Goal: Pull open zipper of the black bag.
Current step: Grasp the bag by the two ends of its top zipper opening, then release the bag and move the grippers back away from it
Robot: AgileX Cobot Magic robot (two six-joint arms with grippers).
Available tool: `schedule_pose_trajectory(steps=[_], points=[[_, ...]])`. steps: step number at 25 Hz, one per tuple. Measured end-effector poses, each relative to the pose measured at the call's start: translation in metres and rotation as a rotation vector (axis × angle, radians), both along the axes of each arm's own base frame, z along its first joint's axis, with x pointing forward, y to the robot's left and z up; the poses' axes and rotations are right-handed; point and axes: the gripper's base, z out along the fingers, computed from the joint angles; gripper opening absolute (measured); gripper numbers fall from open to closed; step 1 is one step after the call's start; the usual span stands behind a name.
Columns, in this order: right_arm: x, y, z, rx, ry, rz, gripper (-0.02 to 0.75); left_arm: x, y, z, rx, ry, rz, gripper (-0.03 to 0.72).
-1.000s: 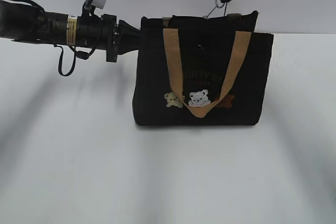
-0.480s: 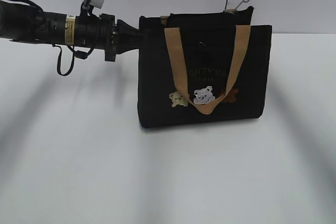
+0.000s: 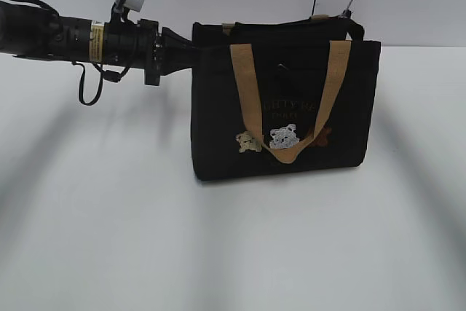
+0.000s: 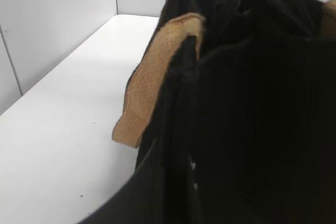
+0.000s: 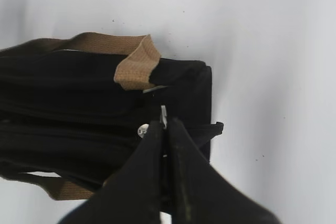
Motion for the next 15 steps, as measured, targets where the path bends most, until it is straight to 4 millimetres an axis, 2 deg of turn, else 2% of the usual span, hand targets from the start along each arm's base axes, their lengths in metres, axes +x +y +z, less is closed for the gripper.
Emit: schedule_pose_trajectory(steps=[3,5,7,10,12,15], points=[[-0.0001,0.0006,0.0002,0.007,0.0,0.002,0.027,0.0,0.0,0.0,0.0,0.0,0.0,0.021],[0.0,0.0007,0.0002,0.008,-0.001,0.001,0.114,-0.0001,0.0,-0.0001,0.001,0.001,0.0,0.03],[-0.0002,0.0008,0.0007,0.01,-0.002,0.002,0.241,-0.0001,0.0,0.0,-0.003,0.023,0.003,0.052],[-0.0003,0.0008,0.0008,0.01,-0.002,0.002,0.383,0.0,0.0,0.0001,-0.008,0.058,0.012,0.121],[-0.0003,0.0008,0.0008,0.007,-0.004,0.009,0.424,0.0002,0.0,0.0001,-0.011,0.076,0.017,0.176],[-0.0003,0.0008,0.0008,-0.001,-0.009,0.026,0.443,0.0001,0.0002,0.0049,-0.014,0.108,0.029,0.248]])
